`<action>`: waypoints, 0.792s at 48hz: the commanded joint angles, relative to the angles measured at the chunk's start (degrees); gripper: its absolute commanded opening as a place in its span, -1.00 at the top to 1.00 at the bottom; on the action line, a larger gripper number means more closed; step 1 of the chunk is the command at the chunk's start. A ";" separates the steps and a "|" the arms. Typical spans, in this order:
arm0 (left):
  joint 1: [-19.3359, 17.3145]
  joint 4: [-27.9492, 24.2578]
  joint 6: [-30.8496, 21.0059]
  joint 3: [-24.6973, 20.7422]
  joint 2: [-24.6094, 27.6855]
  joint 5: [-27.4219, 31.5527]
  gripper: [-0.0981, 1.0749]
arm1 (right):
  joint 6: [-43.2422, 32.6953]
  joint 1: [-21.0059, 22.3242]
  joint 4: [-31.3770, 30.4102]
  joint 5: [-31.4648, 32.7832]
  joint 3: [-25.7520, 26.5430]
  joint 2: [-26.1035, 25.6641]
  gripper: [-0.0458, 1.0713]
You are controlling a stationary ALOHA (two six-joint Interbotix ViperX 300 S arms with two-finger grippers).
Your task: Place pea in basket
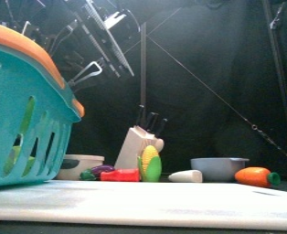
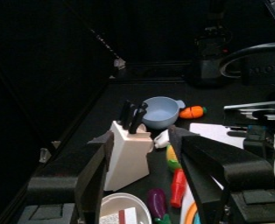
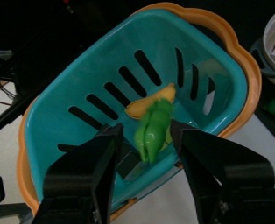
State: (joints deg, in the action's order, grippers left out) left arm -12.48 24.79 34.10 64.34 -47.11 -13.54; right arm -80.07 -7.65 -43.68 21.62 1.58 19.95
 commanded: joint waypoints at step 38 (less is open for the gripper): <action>0.18 1.76 -0.18 -0.62 0.09 3.34 -0.68 | 0.35 0.18 -0.79 4.83 -3.34 -7.82 -0.62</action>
State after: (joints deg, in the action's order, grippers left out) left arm -12.48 25.40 33.93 64.60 -47.11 -11.60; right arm -79.89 -7.65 -44.21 26.19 -1.05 16.52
